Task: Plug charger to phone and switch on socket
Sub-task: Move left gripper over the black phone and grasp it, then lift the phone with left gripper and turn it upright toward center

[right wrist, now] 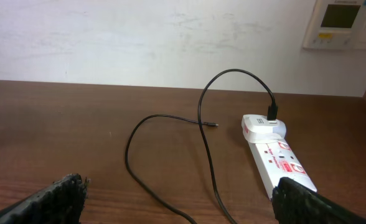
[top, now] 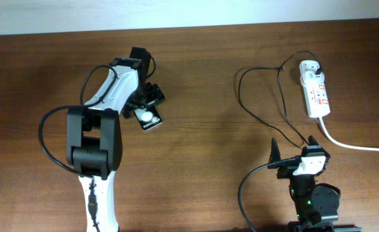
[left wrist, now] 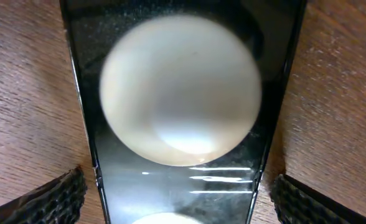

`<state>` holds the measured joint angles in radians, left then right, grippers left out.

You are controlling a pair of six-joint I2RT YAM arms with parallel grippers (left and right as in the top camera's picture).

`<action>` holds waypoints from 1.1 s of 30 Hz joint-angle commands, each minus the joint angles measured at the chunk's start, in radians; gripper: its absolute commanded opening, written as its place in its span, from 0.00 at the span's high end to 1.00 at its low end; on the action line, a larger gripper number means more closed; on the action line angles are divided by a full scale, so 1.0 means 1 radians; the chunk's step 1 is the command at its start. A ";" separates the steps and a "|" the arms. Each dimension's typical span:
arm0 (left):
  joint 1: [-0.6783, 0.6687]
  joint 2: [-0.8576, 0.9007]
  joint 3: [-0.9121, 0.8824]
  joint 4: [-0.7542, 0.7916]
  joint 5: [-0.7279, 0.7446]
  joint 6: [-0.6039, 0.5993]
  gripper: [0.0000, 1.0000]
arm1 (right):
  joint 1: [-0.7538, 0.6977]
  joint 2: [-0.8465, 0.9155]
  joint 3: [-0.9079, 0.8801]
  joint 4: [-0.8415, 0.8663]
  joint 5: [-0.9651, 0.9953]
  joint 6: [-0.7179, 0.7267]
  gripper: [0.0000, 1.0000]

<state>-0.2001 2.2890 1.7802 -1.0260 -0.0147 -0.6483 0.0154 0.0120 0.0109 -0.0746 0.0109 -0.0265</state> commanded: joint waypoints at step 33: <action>0.031 -0.727 0.193 -0.515 -0.012 -0.032 0.32 | -0.003 -0.006 -0.005 -0.006 0.002 0.004 0.01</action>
<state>-0.1741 1.6619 1.9472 -1.5002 -0.0113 -0.6781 0.0154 0.0128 0.0109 -0.0746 0.0105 -0.0261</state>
